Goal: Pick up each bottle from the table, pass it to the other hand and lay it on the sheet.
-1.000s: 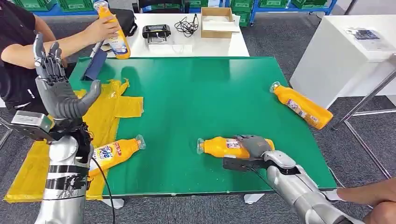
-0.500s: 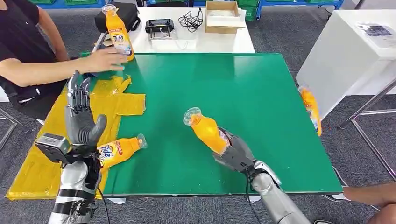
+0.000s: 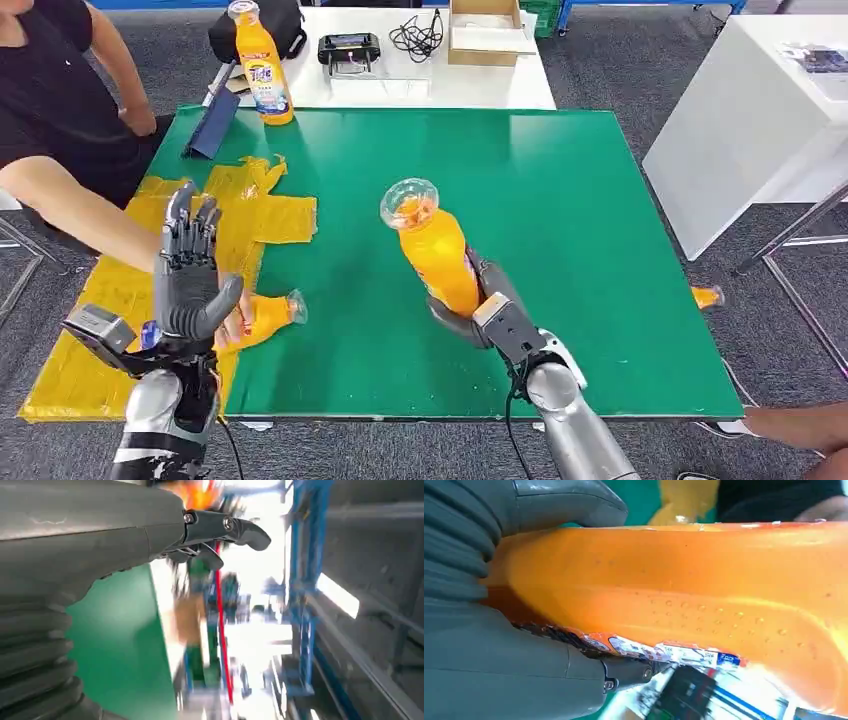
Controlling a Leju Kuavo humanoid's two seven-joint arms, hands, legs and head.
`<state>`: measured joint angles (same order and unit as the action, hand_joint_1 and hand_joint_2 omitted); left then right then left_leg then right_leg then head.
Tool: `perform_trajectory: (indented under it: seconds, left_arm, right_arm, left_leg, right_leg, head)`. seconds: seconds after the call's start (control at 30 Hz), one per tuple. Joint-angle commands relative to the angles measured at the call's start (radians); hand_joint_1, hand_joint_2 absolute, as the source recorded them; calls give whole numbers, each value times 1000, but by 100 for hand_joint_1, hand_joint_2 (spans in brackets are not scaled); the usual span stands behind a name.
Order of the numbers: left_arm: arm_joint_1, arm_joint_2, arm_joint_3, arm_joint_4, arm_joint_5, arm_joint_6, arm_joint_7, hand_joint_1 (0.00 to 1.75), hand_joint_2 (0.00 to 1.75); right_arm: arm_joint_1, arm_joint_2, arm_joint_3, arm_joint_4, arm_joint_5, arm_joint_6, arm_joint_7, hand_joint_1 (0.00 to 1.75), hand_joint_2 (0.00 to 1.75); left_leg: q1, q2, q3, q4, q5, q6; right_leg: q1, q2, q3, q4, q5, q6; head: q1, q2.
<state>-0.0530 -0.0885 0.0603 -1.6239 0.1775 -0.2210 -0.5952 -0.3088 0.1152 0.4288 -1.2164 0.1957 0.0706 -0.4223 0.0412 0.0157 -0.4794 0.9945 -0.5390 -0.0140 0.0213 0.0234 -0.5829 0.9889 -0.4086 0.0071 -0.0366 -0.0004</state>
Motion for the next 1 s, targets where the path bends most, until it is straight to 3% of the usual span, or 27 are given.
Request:
perform_trajectory:
  seconds: [0.03, 0.2, 0.33, 0.5, 0.6, 0.87, 1.0]
  left_arm:
    - [111, -27, -138, -32, 68, -122, 48, 0, 175]
    - [95, -17, -198, -18, 64, -121, 72, 0, 175]
    - [57, -17, -226, 22, 78, -133, 95, 0, 175]
    - [41, -20, -244, 41, 89, -130, 109, 0, 175]
    - [42, -19, -246, 40, 88, -130, 109, 0, 175]
    - [-4, -34, -238, 93, 57, -72, 108, 0, 175]
    - [-10, -36, -241, 97, 49, -59, 111, 0, 175]
  right_arm:
    - [-57, 37, 78, -10, 9, -17, 20, 175, 175]
    - [-114, 101, 168, 138, 33, -19, 36, 175, 175]
    - [-179, 174, 242, 364, 74, -43, 61, 175, 175]
    - [-190, 234, 314, 520, 99, -44, 41, 175, 175]
    - [-177, 234, 345, 510, 98, -48, 38, 175, 175]
    - [-202, 234, 668, 474, -30, -68, 135, 175, 175]
    - [-222, 234, 706, 481, -70, -79, 136, 175, 175]
  left_leg:
    - [-3, 1, 1, -2, 0, 3]
    - [-3, 0, -1, -2, 0, 2]
    - [-3, 0, -1, -3, 1, 2]
    - [-4, -2, 1, -5, 3, 3]
    - [-3, -3, 1, -4, 3, 2]
    - [-5, -5, 1, -5, 4, 4]
    - [-5, -6, -2, -3, 4, 2]
  right_leg:
    - [-3, 0, 0, 0, 0, 2]
    - [-3, 0, -1, 0, 0, 1]
    - [-3, 0, -2, -1, 1, 1]
    - [-4, -3, 0, -2, 0, 2]
    - [-3, -3, -1, -1, 0, 2]
    - [-5, -6, 0, -1, -1, 2]
    - [-4, -7, -3, 0, -1, 2]
  head:
    - [0, 0]
    - [0, 0]
    - [0, 0]
    - [0, 0]
    - [0, 0]
    - [0, 0]
    - [0, 0]
